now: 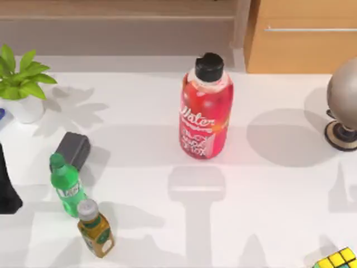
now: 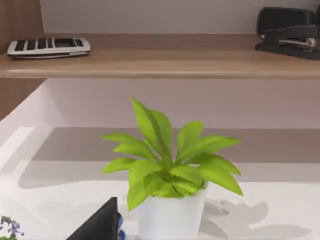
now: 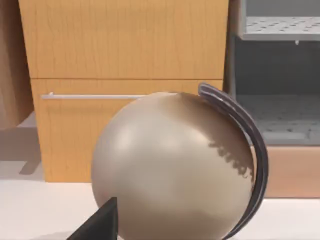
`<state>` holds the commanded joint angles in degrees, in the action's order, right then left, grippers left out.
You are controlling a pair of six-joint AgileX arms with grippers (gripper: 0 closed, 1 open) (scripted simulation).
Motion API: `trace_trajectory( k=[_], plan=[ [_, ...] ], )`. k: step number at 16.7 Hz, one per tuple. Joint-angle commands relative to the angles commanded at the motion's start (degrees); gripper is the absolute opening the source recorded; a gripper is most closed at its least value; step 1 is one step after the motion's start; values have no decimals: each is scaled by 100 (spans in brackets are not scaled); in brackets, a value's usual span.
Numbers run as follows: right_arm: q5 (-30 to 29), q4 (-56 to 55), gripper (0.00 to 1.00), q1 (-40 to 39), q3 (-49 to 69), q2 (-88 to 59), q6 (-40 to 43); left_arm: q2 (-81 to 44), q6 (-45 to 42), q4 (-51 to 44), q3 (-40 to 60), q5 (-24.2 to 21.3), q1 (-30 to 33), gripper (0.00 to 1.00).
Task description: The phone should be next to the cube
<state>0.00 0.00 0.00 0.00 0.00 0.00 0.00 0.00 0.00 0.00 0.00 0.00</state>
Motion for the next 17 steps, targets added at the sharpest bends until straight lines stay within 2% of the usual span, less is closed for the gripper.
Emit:
trace_trajectory(
  k=[4,8,17],
  plan=[
    [0,0,100,0,0,0,0,-189,-144,-126,155,1,-148,100],
    [0,0,100,0,0,0,0,-1289,-855,-766,922,-15,-870,100],
    [0,0,100,0,0,0,0,-6297,-3370,-3161,3493,-59,-3404,100]
  ],
)
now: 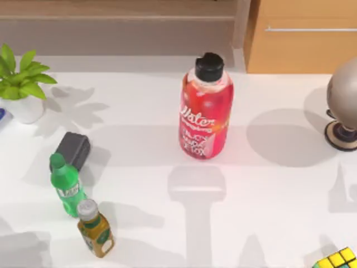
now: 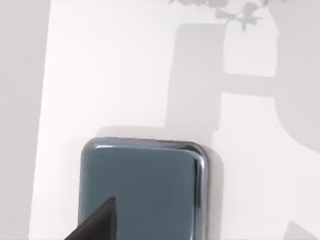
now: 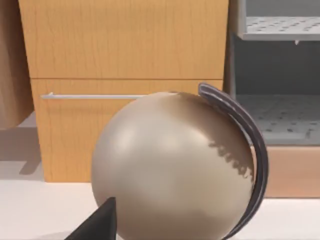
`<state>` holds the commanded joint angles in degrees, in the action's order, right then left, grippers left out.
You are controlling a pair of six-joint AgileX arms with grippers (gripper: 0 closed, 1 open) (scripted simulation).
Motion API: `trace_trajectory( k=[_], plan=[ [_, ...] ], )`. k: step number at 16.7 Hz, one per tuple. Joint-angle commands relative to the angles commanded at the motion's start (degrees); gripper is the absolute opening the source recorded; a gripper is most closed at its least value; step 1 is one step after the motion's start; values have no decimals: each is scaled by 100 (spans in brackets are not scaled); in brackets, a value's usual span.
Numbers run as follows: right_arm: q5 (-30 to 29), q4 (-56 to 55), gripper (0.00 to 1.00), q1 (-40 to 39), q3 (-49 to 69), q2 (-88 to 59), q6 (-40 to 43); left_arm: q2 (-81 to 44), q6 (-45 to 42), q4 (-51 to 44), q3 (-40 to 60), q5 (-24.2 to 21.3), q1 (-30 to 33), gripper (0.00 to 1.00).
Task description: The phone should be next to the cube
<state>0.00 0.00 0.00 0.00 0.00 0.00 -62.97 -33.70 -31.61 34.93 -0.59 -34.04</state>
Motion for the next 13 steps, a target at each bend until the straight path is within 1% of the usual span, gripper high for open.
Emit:
trace_trajectory(
  k=[3,6,9,13],
  plan=[
    [0,0,100,0,0,0,0,-1526,-766,-716,792,-8,-773,100],
    [0,0,100,0,0,0,0,-2623,-1356,-1235,1443,-28,-1373,100],
    [0,0,100,0,0,0,0,-3184,-1706,-1520,1855,-49,-1730,100],
    [0,0,100,0,0,0,0,-3280,-1772,-1572,1939,-55,-1799,100]
  ],
)
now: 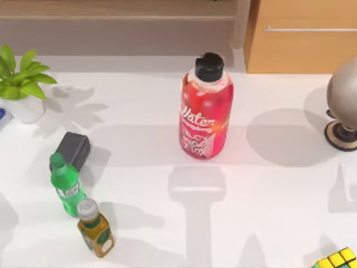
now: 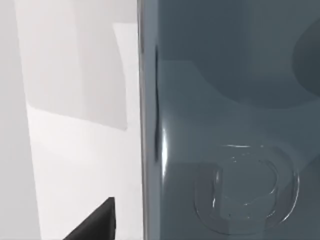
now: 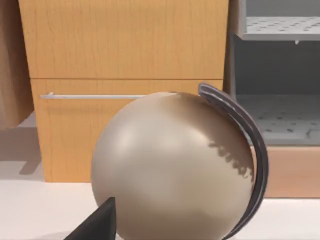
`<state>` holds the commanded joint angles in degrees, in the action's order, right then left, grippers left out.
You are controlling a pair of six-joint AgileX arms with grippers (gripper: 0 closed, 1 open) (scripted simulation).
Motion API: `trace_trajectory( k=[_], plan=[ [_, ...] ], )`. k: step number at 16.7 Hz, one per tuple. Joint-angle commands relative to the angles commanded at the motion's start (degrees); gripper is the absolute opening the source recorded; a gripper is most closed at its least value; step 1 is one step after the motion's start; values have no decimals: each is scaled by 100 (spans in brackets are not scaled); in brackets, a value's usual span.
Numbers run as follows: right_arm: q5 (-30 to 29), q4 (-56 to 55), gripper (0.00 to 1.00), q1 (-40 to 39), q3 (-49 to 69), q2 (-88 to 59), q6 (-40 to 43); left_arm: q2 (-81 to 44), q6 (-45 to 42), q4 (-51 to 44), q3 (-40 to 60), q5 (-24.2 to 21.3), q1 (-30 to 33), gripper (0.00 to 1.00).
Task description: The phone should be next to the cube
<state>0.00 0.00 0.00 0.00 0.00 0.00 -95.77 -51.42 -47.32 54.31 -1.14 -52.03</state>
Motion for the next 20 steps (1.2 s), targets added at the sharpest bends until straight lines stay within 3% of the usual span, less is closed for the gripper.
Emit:
trace_trajectory(
  k=[15,20],
  plan=[
    [0,0,100,0,0,0,0,-531,2,980,-449,-1,11,100],
    [0,0,100,0,0,0,0,-531,2,980,-449,-1,11,62]
  ],
)
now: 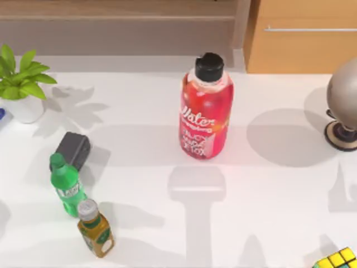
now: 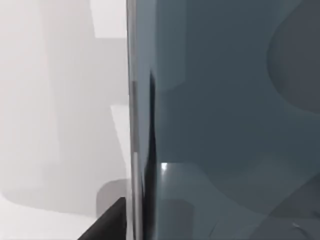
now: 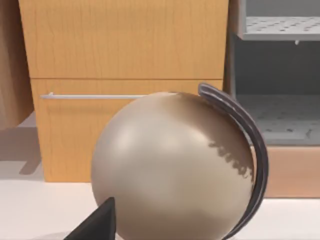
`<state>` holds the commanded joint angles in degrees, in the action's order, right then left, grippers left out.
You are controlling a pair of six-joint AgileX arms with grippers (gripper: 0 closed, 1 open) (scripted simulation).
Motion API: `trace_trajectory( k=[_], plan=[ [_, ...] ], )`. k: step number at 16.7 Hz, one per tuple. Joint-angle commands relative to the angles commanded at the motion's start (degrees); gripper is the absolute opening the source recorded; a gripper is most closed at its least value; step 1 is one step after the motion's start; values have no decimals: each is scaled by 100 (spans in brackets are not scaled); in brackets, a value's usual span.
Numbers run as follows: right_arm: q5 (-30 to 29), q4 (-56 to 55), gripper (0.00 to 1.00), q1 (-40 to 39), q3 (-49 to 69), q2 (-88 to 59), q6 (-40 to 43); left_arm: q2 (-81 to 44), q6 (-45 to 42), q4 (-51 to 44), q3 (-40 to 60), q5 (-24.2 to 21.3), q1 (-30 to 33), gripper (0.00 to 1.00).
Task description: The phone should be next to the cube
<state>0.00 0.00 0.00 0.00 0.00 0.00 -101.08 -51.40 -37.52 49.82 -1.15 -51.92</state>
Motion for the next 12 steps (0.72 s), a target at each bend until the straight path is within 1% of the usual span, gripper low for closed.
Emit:
trace_trajectory(
  k=[8,9,12],
  plan=[
    [0,0,100,0,0,0,0,0,0,0,0,0,0,2],
    [0,0,100,0,0,0,0,0,0,0,0,0,0,0],
    [0,0,100,0,0,0,0,0,0,0,0,0,0,0]
  ],
)
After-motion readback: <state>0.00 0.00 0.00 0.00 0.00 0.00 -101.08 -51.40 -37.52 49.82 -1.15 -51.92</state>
